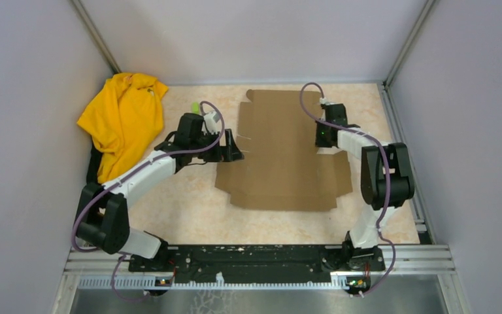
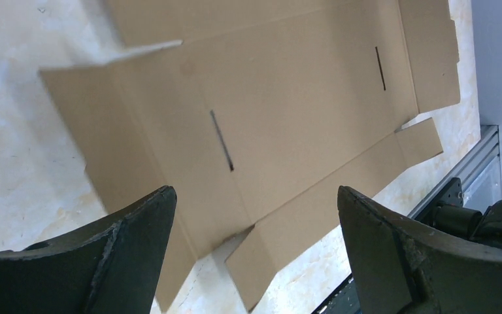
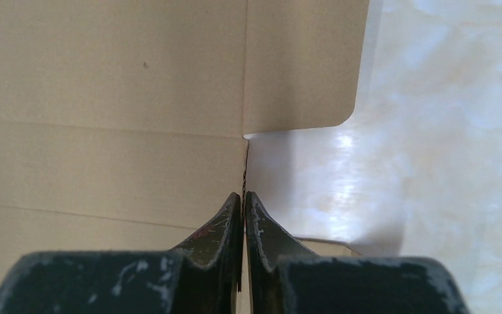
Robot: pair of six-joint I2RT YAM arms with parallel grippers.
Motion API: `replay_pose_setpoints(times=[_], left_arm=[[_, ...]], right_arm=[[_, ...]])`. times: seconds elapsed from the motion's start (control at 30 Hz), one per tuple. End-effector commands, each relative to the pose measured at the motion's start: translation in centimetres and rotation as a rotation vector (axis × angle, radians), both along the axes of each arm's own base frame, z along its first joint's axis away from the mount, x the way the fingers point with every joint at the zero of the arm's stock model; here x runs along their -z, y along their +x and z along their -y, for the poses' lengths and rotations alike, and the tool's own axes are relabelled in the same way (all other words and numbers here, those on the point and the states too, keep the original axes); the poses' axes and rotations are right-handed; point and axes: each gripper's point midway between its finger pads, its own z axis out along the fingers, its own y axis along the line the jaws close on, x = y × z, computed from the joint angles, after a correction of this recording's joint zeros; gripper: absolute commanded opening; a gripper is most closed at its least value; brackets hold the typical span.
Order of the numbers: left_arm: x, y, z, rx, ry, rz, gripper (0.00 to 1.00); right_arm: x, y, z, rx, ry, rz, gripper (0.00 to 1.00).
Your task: Fold the paper box
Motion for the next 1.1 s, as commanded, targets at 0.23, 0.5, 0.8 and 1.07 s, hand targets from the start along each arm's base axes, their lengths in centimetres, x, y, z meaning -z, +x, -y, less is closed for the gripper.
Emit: replay_pose_setpoints(times=[0.23, 0.5, 0.8, 1.07], left_arm=[[-1.0, 1.1, 0.0, -0.005, 0.008, 0.034, 0.99], [-0.6, 3.5, -1.8, -0.055, 0.010, 0.011, 0.99], [0.8, 5.8, -5.0, -0.158, -0.005, -0.066, 0.86], [2.5, 4.8, -4.9, -0.182, -0.033, -0.111, 0.81]], right_arm=[[-0.9, -1.9, -4.4, -0.170, -0.060, -0.022, 0.05], [-2.0, -3.1, -3.7, -0.200, -0.097, -0.015, 0.05], [-2.1, -3.4, -3.4, -0.165, -0.098, -0.049, 0.07], [-1.6, -3.9, -6.4, -0.024, 0.112, -0.011, 0.07]])
